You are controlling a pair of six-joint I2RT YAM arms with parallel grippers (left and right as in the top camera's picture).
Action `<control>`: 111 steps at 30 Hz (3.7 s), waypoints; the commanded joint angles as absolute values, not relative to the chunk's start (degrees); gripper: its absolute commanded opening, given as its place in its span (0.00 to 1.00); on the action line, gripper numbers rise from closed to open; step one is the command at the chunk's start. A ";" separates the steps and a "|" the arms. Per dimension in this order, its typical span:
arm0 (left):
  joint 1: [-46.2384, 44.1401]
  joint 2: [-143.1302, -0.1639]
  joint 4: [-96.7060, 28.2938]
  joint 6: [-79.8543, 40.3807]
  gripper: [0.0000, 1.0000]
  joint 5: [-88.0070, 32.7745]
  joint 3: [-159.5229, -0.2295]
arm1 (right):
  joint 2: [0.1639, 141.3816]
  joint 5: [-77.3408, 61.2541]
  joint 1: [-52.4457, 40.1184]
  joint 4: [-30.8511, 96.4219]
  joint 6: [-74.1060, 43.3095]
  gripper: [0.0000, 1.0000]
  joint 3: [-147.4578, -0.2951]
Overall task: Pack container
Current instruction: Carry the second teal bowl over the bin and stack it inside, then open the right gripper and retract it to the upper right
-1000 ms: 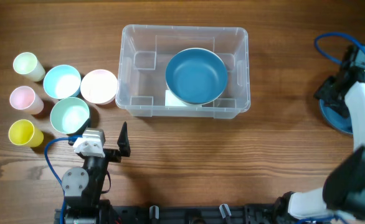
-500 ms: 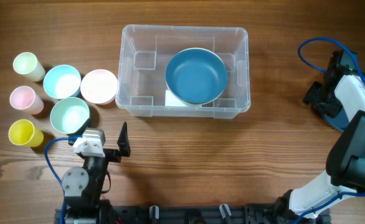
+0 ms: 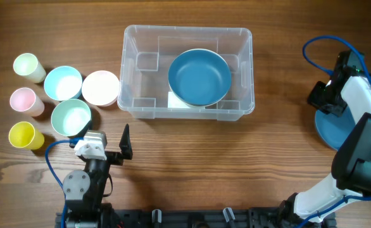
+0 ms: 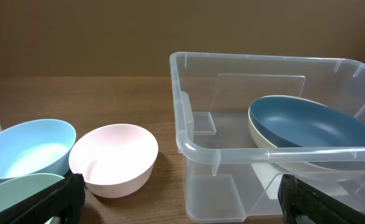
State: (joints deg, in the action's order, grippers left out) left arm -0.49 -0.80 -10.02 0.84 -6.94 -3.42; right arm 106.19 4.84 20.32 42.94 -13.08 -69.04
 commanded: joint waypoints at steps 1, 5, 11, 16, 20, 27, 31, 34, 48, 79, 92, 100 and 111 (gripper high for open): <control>-0.86 -0.38 -9.82 1.72 1.00 -7.03 -2.96 | 102.59 -3.49 17.89 44.77 -10.44 0.04 -71.66; -0.86 -0.38 -9.82 1.72 1.00 -7.01 -2.96 | 92.23 -3.49 10.87 47.77 -10.41 0.04 -78.02; -0.86 -0.38 -9.82 1.72 1.00 -7.01 -2.96 | 80.40 6.31 -6.44 48.10 -8.91 0.04 -85.49; -0.86 -0.38 -9.82 1.72 1.00 -7.03 -2.96 | 77.43 8.82 -23.64 46.83 -4.25 0.04 -87.31; -0.86 -0.38 -9.82 1.72 1.00 -7.01 -2.96 | 81.80 9.47 -33.34 46.54 -2.52 0.04 -87.31; -0.86 -0.38 -9.82 1.72 1.00 -7.01 -2.96 | 96.75 7.66 -37.19 41.65 -3.31 0.04 -87.31; -0.86 -0.38 -9.82 1.72 1.00 -7.01 -2.96 | 103.11 6.94 -37.17 39.70 -4.62 0.04 -87.31; -0.86 -0.38 -9.82 1.72 1.00 -7.01 -2.96 | 105.51 4.10 -37.17 38.52 -4.60 0.05 -87.31; -0.86 -0.38 -9.85 1.72 1.00 -7.01 -2.96 | 106.59 -0.10 -37.23 36.38 -4.91 0.04 -86.24; -0.86 -0.38 -9.82 1.72 1.00 -7.01 -2.96 | 115.90 9.89 -33.98 41.32 -17.76 0.04 -84.73; -0.86 -0.38 -9.82 1.72 1.00 -7.01 -2.96 | 115.87 12.01 -22.59 47.92 -23.05 0.04 -84.73; -0.86 -0.38 -9.82 1.72 1.00 -7.01 -2.96 | 115.66 7.14 -22.63 45.25 -19.38 0.07 -85.89; -0.86 -0.38 -9.82 1.72 1.00 -7.01 -2.96 | 105.97 6.79 -22.24 49.01 -16.05 0.29 -97.32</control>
